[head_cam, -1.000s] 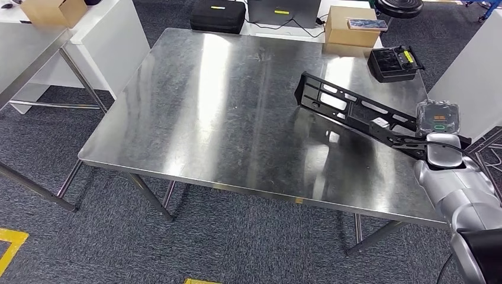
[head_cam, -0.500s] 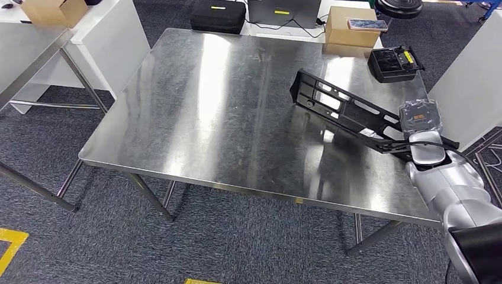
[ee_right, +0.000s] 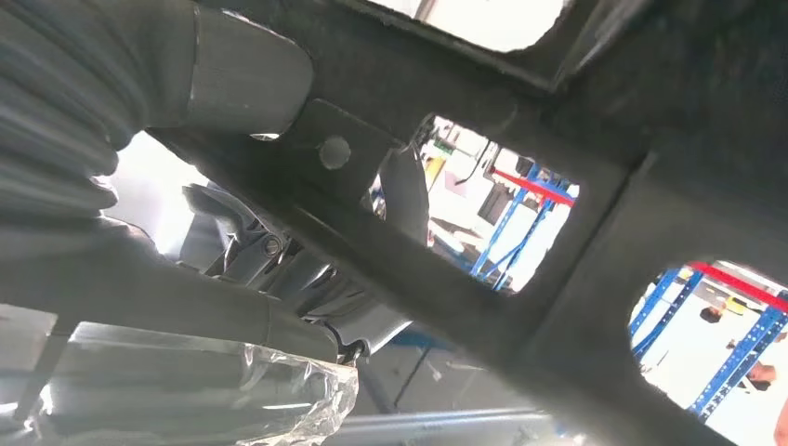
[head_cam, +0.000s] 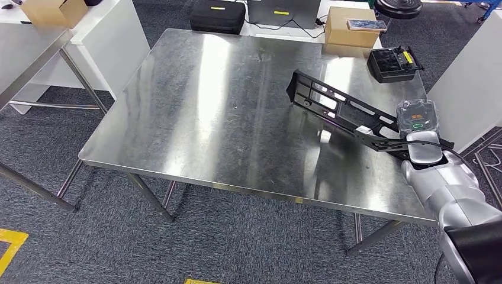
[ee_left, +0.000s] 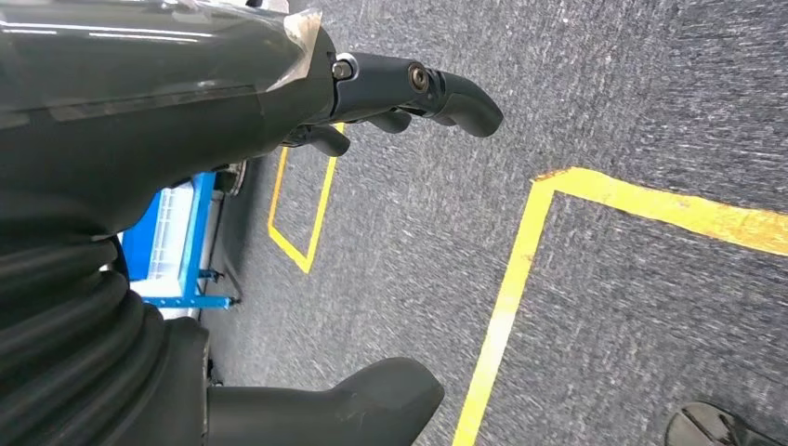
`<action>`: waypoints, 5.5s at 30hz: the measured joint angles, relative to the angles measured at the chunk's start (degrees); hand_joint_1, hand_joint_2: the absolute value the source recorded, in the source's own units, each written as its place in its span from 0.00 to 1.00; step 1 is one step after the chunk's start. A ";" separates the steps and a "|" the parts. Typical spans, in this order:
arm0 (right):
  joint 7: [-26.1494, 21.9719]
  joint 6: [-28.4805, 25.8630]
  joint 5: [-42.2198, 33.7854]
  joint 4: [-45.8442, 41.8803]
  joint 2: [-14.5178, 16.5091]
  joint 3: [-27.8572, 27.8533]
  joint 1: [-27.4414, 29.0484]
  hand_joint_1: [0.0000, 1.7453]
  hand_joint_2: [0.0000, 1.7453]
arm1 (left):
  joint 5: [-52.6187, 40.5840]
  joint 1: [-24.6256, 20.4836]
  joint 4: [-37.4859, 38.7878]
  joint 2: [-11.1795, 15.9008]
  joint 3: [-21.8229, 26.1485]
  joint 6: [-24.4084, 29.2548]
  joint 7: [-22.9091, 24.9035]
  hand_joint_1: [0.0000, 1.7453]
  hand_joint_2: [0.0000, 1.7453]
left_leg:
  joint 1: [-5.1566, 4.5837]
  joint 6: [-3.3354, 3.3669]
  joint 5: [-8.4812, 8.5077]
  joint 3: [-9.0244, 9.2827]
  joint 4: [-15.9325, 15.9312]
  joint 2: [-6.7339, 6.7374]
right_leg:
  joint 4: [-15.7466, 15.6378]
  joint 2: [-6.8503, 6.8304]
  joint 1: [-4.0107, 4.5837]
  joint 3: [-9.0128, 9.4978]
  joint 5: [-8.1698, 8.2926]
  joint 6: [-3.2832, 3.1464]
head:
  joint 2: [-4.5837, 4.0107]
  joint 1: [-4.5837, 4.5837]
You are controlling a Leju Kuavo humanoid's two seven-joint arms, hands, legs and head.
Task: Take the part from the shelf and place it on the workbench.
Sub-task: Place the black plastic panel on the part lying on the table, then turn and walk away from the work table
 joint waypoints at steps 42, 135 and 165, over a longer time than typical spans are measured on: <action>-0.10 4.13 -11.66 0.16 -3.56 -14.04 1.47 0.00 0.00 | -1.43 0.10 0.00 -0.15 2.01 -1.30 0.55 0.00 1.00 | -0.02 0.14 -0.04 0.06 0.04 -0.04 | -0.01 -0.03 -0.11 0.06 0.00 0.01 | 0.00 0.01; -12.89 -8.03 -27.94 -12.45 -20.27 -75.73 58.42 0.00 1.00 | -5.90 -1.76 0.72 -2.62 -5.15 -16.05 -5.92 0.00 0.00 | -0.44 0.83 -0.63 0.18 0.09 -0.51 | -0.10 -0.38 -0.46 0.26 -0.54 0.48 | 0.00 -0.01; -16.78 -3.26 -25.65 -3.39 17.73 -95.83 55.97 0.00 1.00 | -3.45 -2.24 0.93 -2.45 -4.29 -11.94 -5.24 0.00 0.00 | -0.06 0.46 -0.75 0.48 0.04 -0.18 | -0.07 -0.14 -0.25 0.40 -0.67 0.24 | 0.00 -0.01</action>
